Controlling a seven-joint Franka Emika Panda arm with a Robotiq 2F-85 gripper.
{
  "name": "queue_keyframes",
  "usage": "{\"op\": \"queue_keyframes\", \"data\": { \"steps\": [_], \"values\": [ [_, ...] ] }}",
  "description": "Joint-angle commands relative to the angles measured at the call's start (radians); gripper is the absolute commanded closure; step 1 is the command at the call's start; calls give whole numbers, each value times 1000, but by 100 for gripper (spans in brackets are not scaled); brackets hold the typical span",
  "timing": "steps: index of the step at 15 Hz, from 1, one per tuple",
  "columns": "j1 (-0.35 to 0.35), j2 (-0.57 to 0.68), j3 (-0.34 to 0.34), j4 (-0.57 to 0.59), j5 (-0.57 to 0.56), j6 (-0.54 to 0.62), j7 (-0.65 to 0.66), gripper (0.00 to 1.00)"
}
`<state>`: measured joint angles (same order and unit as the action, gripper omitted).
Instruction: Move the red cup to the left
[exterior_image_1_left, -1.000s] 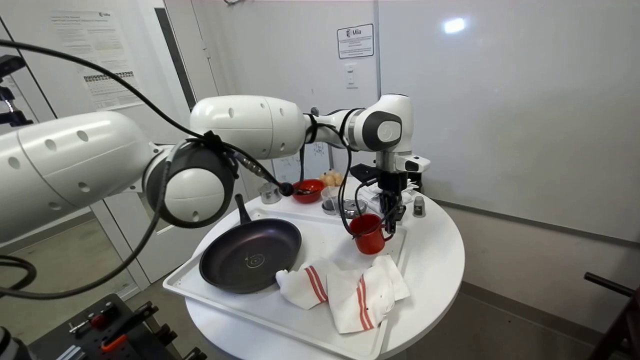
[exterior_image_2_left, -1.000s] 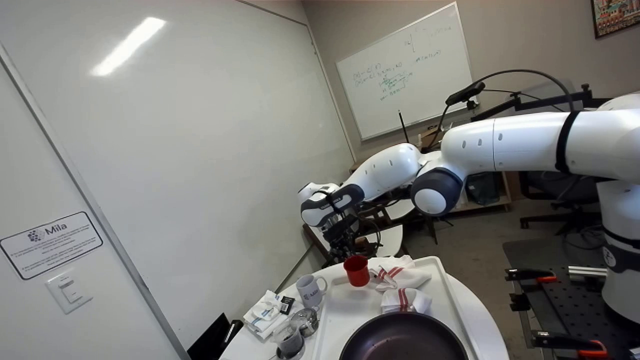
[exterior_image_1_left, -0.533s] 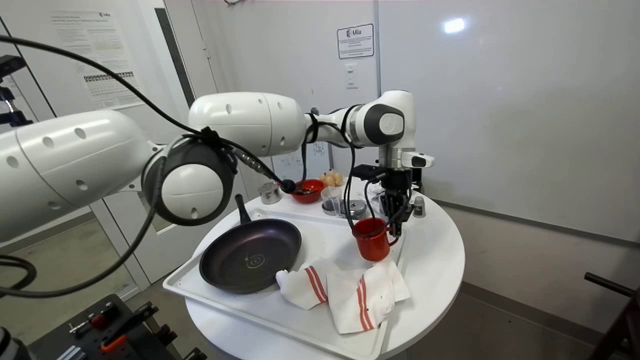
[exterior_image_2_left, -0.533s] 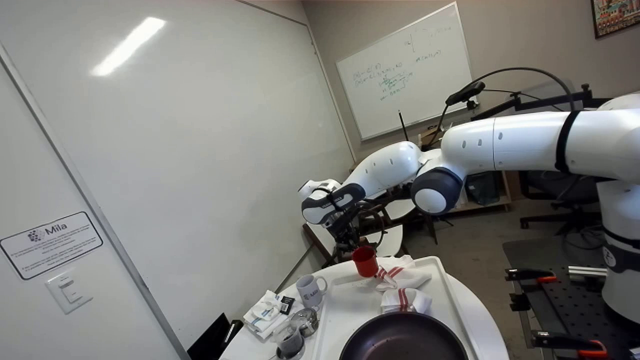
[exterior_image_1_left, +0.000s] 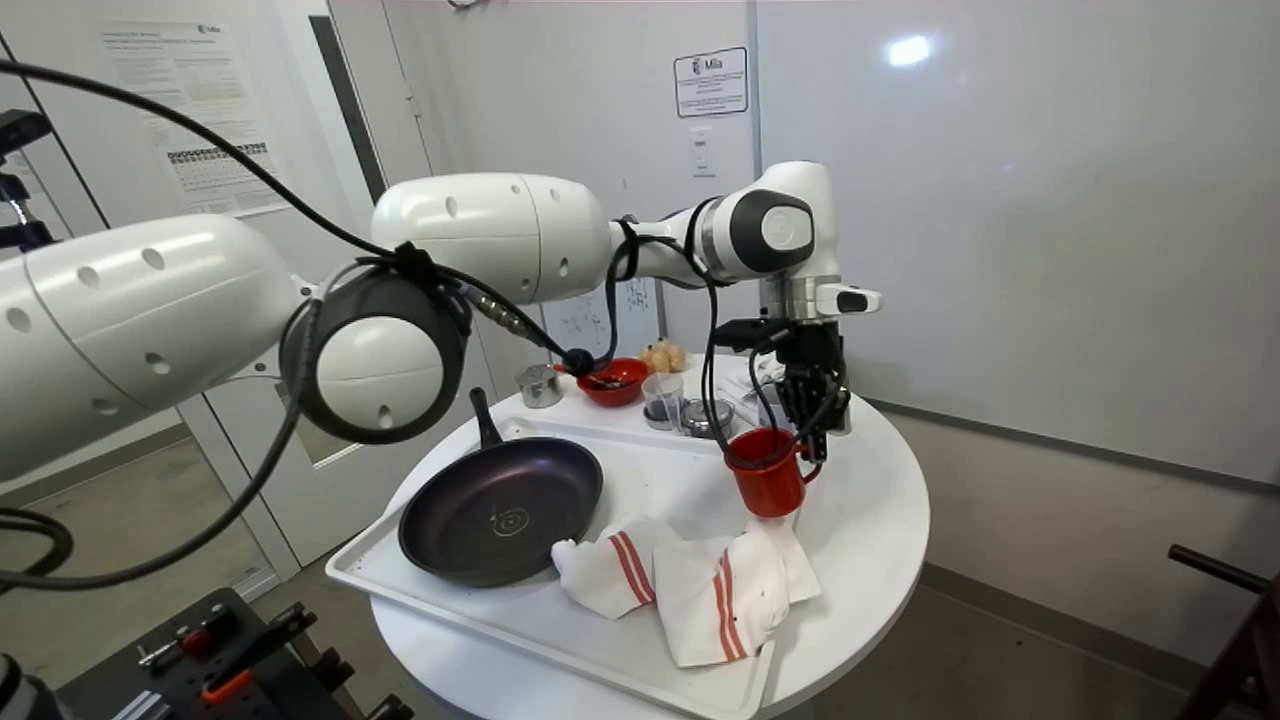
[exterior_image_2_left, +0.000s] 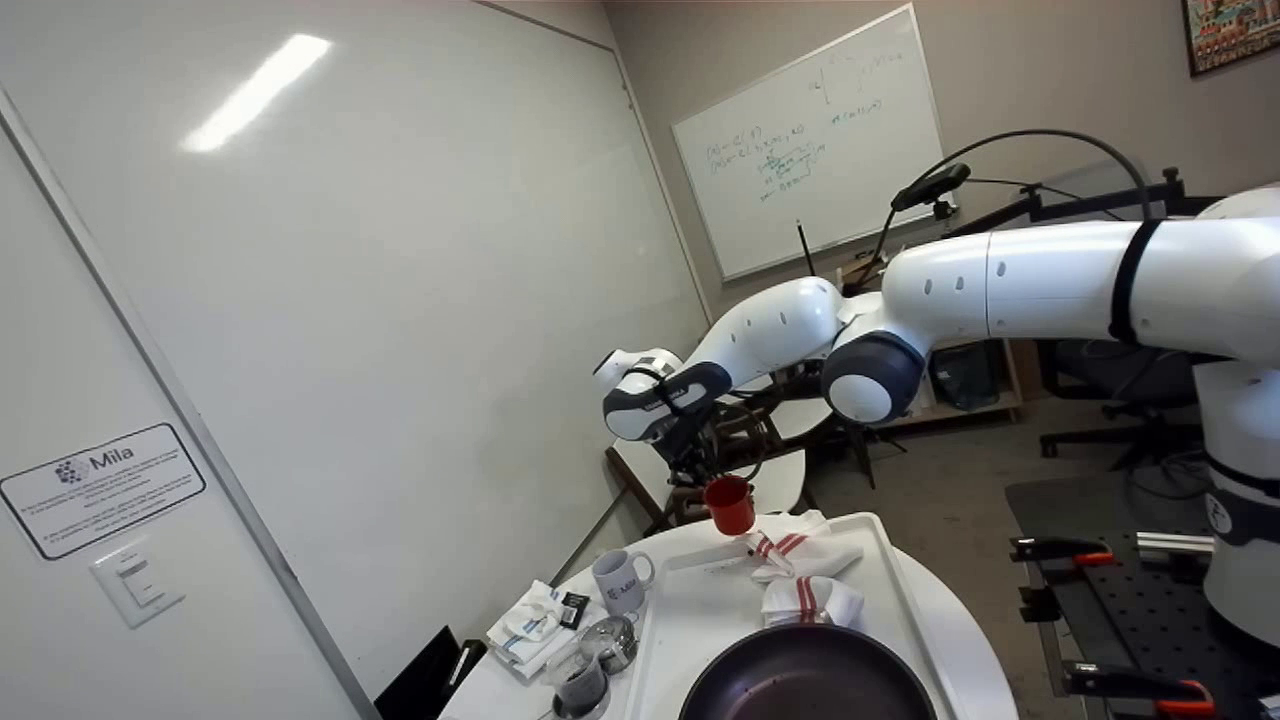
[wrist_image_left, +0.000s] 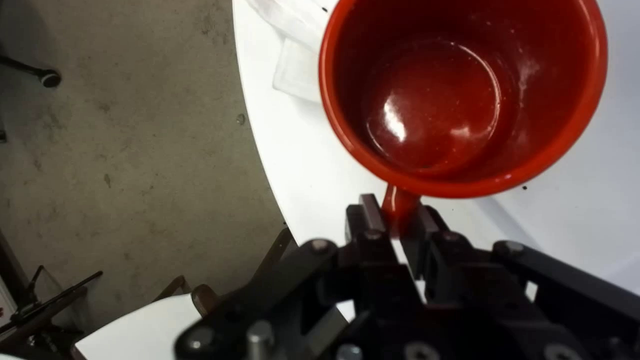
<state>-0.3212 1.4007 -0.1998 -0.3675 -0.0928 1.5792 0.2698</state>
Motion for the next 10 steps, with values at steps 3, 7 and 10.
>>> {"op": "queue_keyframes", "data": {
  "steps": [3,7,10],
  "values": [
    [2,-10,7,-14,-10,35,-38,96],
    [-17,27,16,29,2,-18,-38,96],
    [-25,36,16,30,2,-32,-36,96]
  ]
}}
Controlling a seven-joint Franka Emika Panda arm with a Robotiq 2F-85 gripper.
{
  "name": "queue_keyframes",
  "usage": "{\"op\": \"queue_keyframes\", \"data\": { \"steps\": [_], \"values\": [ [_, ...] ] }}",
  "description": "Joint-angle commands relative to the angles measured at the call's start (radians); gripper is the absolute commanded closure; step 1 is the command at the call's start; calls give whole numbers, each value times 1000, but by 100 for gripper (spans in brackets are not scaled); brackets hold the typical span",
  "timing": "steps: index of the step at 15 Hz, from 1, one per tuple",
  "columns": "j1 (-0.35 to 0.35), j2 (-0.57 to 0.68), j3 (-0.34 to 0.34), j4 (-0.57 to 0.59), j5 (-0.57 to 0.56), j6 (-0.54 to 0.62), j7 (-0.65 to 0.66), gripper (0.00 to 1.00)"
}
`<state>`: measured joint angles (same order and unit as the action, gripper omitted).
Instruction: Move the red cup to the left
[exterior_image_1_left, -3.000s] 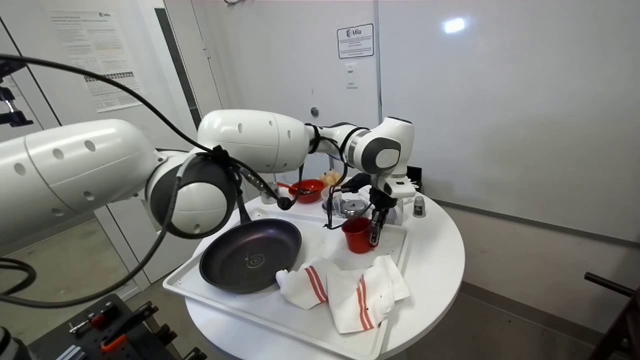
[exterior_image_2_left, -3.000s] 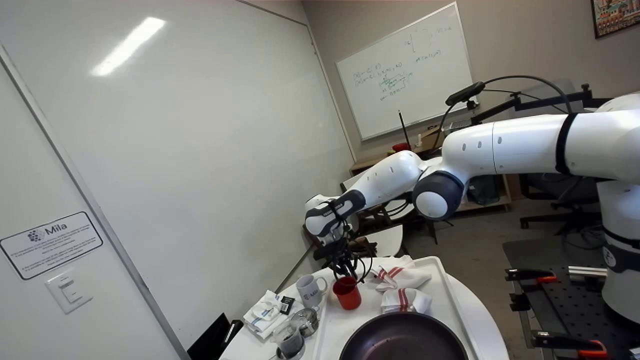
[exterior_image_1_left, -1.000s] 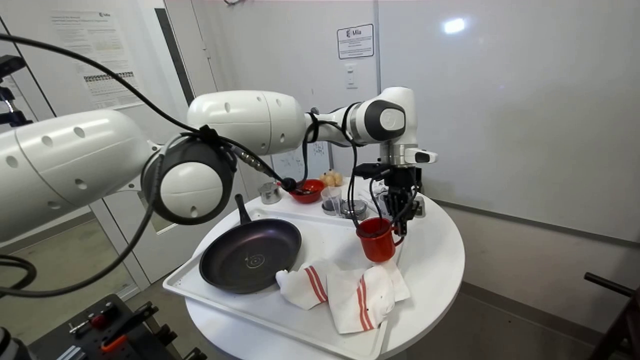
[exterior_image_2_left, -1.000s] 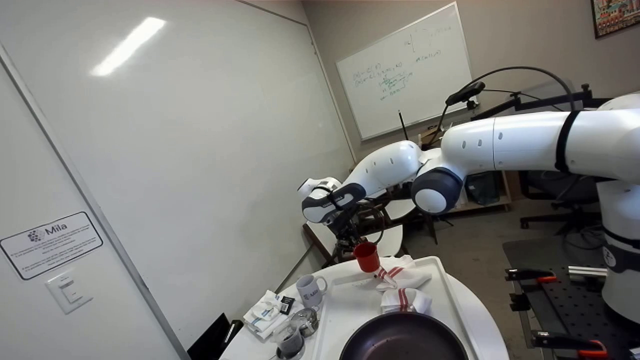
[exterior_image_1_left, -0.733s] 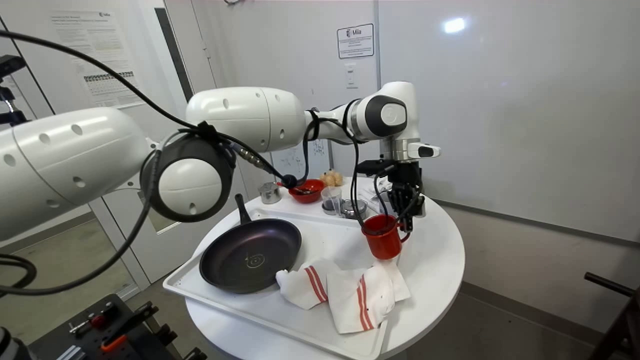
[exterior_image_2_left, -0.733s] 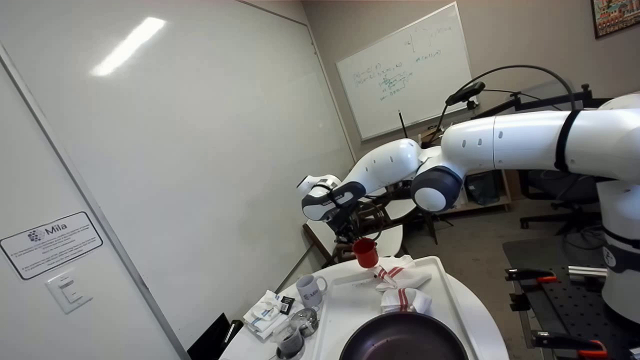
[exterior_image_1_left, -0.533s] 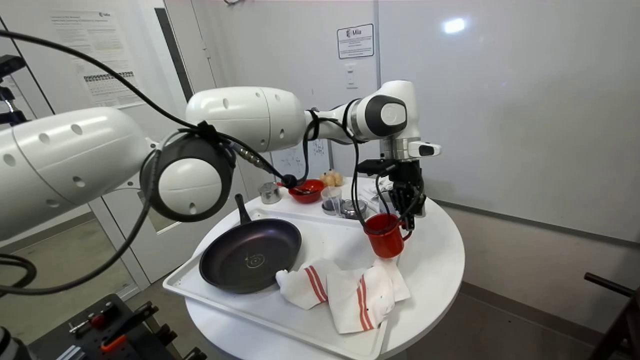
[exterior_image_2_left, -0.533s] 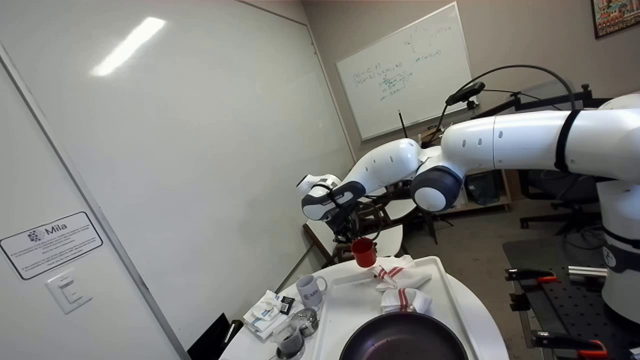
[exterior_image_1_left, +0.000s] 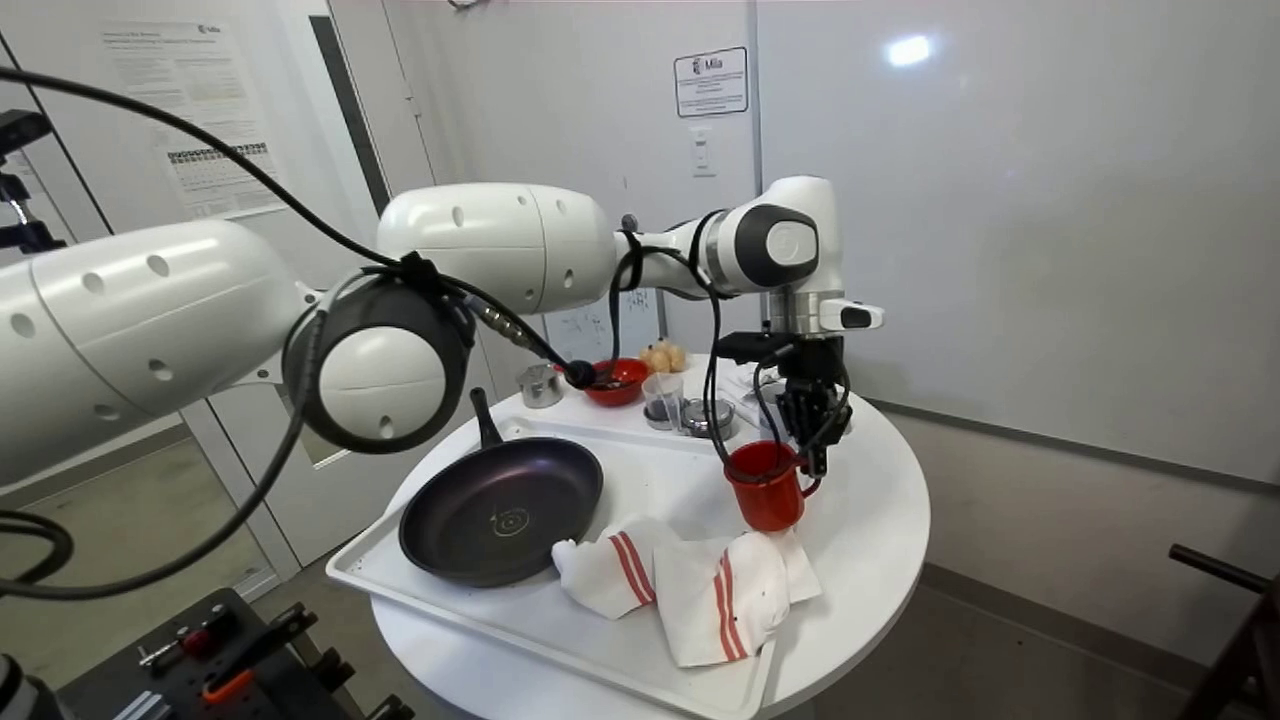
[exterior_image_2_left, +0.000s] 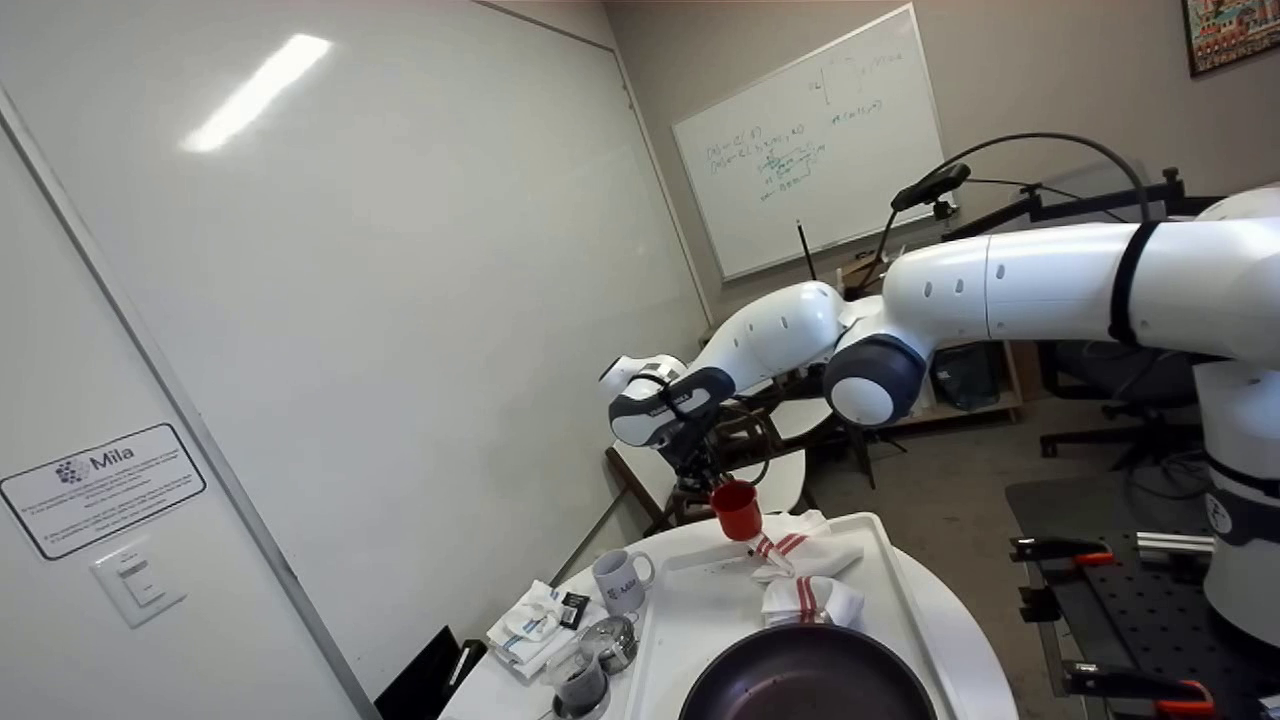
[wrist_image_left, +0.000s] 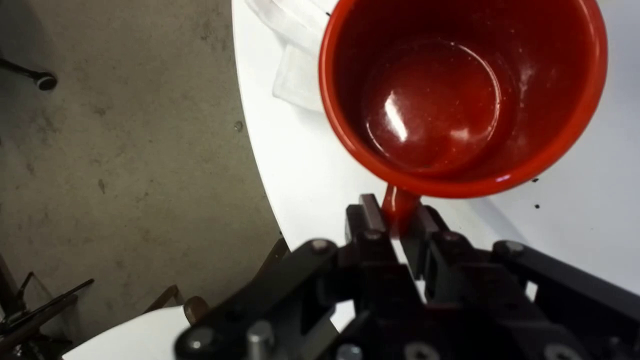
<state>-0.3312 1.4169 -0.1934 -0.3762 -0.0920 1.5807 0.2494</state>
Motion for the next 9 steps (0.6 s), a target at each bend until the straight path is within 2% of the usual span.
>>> {"op": "queue_keyframes", "data": {
  "steps": [1,9],
  "values": [
    [-16,23,8,40,-1,-35,-14,96],
    [-20,17,8,27,-1,-58,-7,96]
  ]
}}
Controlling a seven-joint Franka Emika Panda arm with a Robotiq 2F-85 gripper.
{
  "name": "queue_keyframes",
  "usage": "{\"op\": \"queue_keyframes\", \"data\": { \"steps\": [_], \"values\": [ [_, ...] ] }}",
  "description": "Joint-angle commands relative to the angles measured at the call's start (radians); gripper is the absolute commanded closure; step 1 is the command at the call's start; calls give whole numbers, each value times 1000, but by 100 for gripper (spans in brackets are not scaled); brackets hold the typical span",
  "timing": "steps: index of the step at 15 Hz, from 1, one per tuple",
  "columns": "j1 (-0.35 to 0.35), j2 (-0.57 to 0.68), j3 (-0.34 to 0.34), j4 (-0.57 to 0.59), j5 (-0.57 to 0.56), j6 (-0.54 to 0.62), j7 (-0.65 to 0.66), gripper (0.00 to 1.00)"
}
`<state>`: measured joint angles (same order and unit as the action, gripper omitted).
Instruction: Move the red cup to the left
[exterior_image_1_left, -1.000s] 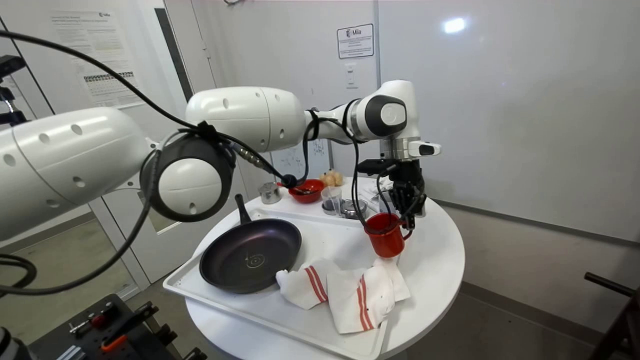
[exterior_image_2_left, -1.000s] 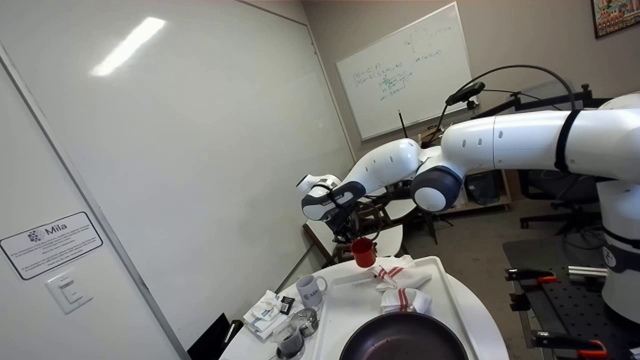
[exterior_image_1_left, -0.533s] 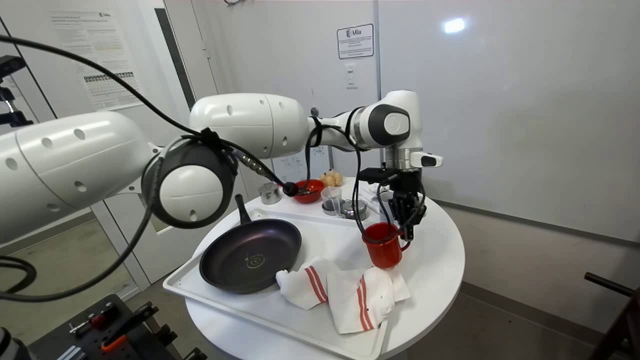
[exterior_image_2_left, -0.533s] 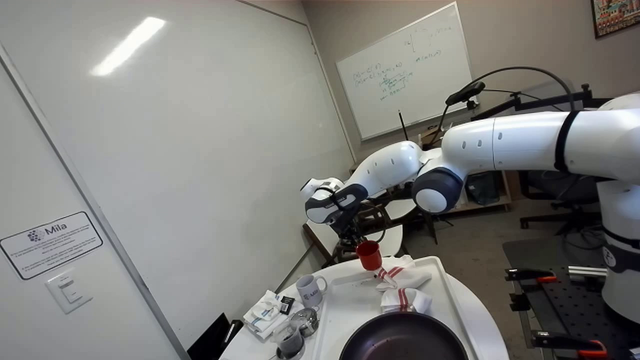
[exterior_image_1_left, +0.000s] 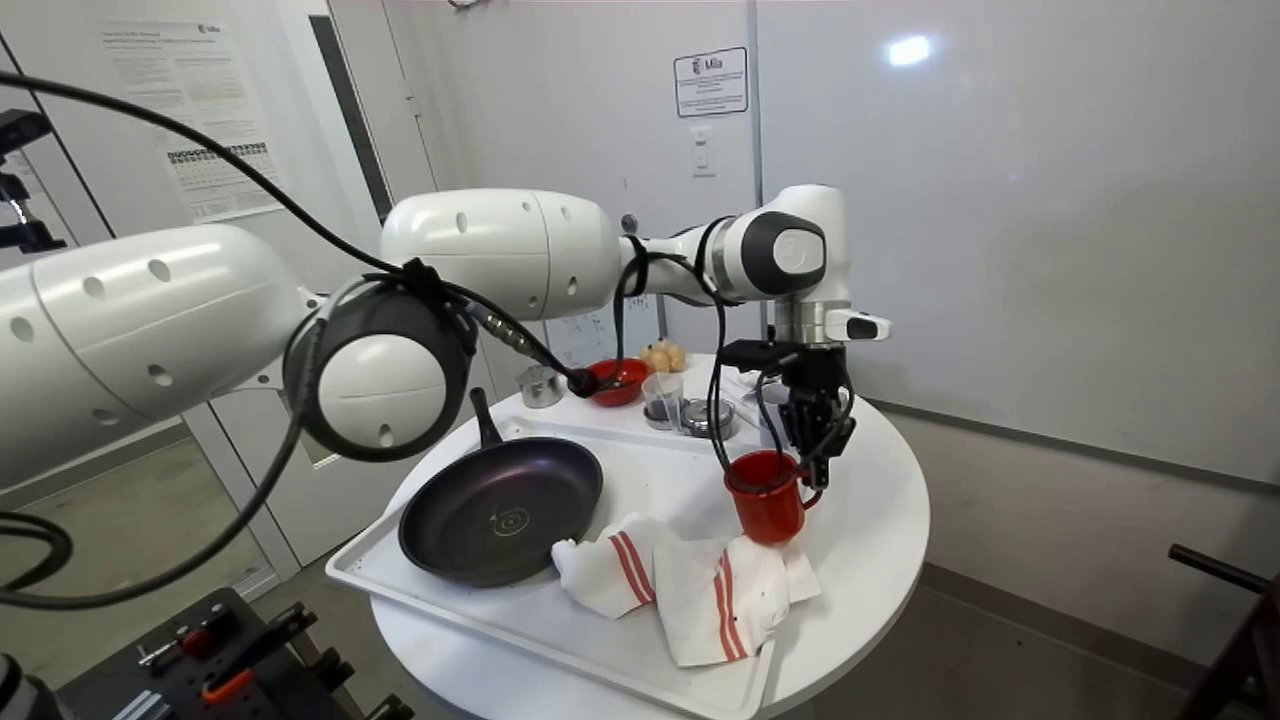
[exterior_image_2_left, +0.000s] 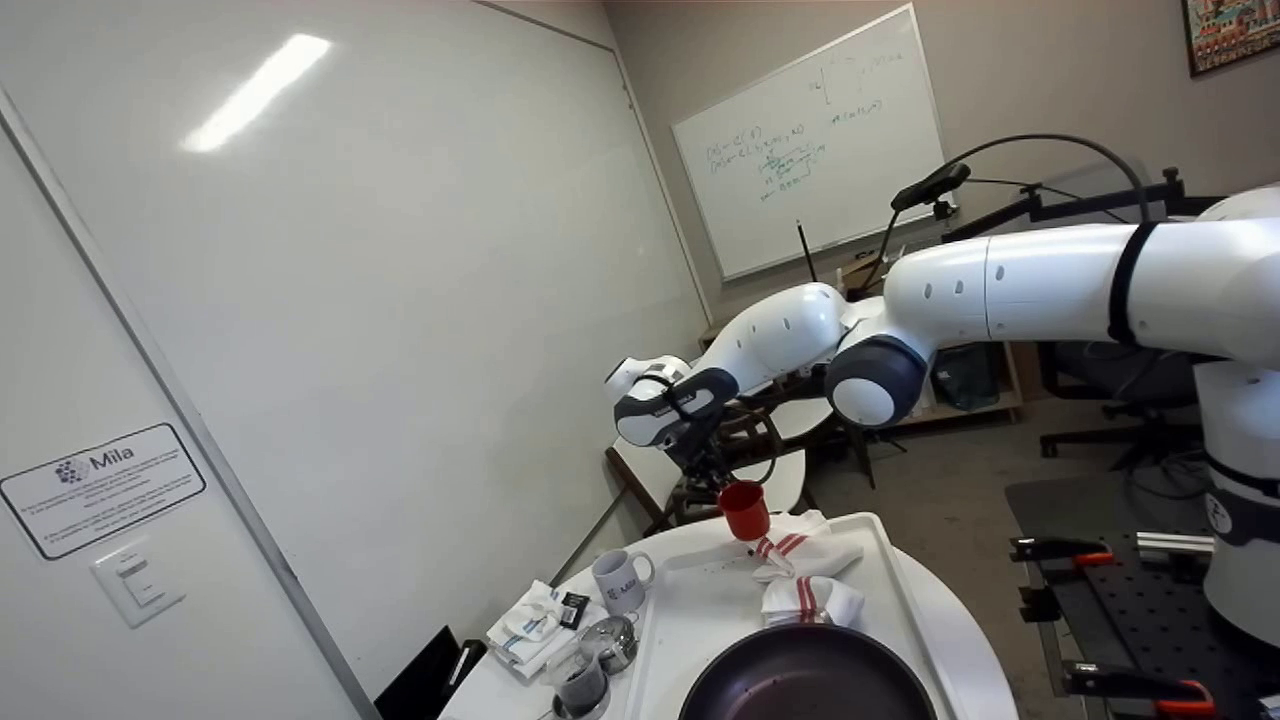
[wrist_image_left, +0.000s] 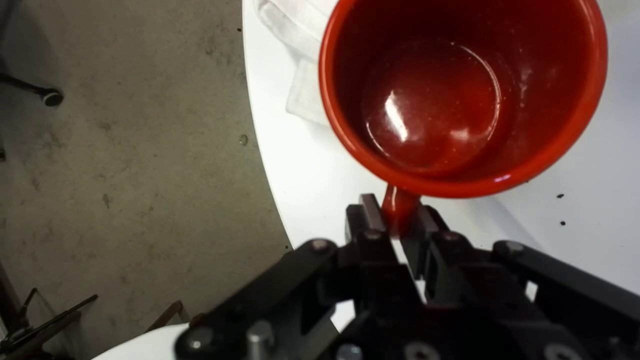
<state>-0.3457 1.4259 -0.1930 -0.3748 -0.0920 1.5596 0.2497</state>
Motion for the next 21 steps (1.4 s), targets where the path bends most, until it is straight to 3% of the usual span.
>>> {"op": "queue_keyframes", "data": {
  "steps": [1,21],
  "values": [
    [-1,11,7,27,-4,-38,-15,96],
    [123,8,12,10,-18,25,-86,96]
  ]
}}
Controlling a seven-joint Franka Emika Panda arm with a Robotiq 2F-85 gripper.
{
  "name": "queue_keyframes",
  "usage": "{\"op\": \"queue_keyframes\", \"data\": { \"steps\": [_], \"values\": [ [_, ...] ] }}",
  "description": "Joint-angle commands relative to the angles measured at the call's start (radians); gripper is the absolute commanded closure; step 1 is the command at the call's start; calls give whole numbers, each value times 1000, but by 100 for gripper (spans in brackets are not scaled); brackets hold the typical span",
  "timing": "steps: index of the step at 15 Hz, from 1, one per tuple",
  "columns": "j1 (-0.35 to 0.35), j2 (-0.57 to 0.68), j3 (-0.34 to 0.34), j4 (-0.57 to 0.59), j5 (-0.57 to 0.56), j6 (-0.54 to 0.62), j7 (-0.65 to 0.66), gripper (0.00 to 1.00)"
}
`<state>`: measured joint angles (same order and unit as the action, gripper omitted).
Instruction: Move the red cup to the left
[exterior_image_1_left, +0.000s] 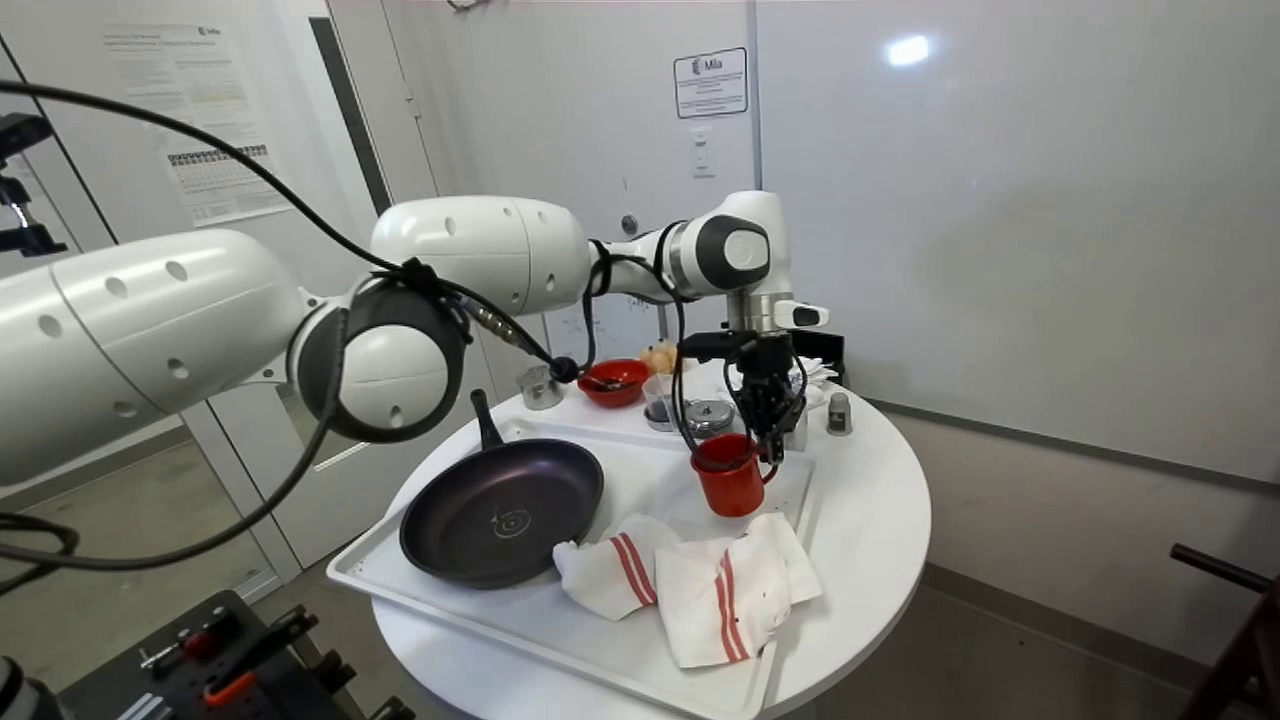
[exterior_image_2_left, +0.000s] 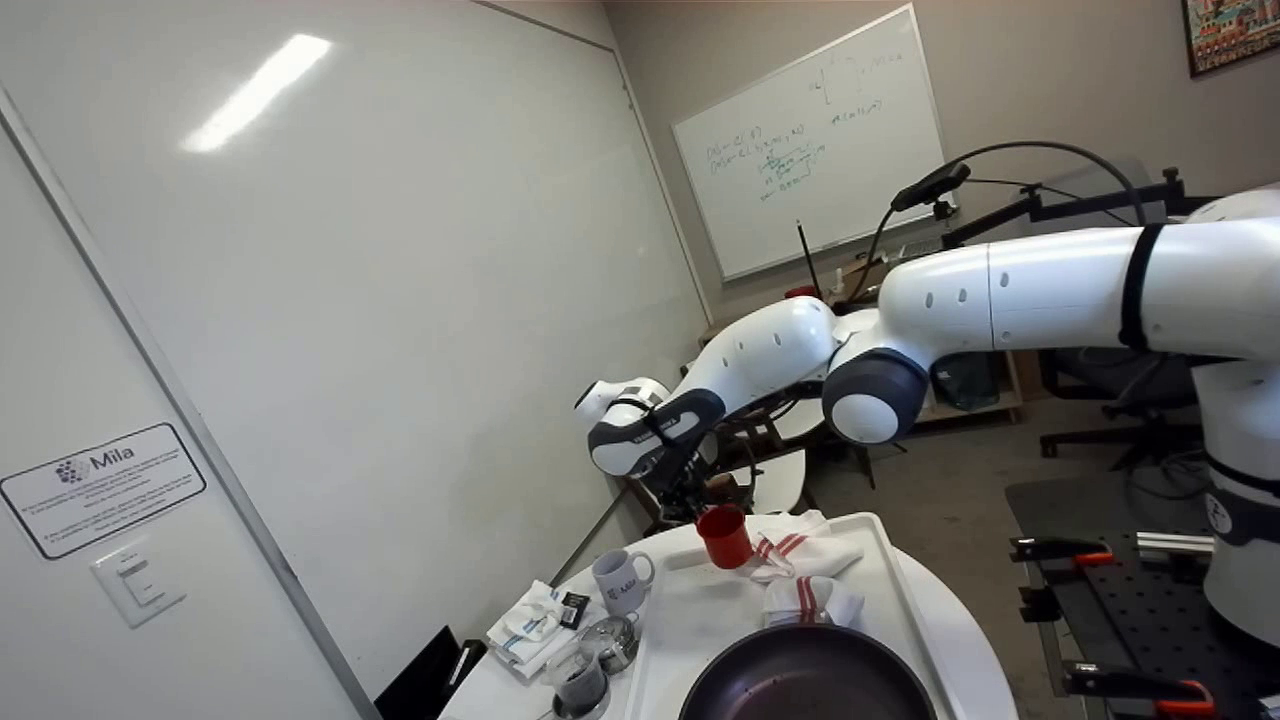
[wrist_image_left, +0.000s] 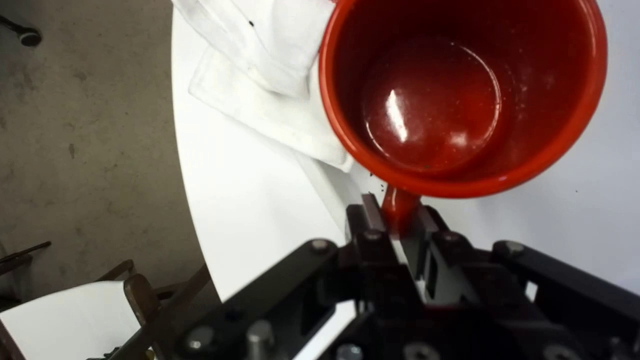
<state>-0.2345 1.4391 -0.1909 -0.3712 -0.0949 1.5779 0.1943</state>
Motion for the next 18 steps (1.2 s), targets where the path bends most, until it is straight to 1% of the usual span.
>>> {"op": "queue_keyframes", "data": {
  "steps": [1,9,18],
  "values": [
    [17,-5,12,6,-15,11,-36,96],
    [67,5,37,8,-10,38,-80,96],
    [175,7,39,16,-26,40,-106,96]
  ]
}}
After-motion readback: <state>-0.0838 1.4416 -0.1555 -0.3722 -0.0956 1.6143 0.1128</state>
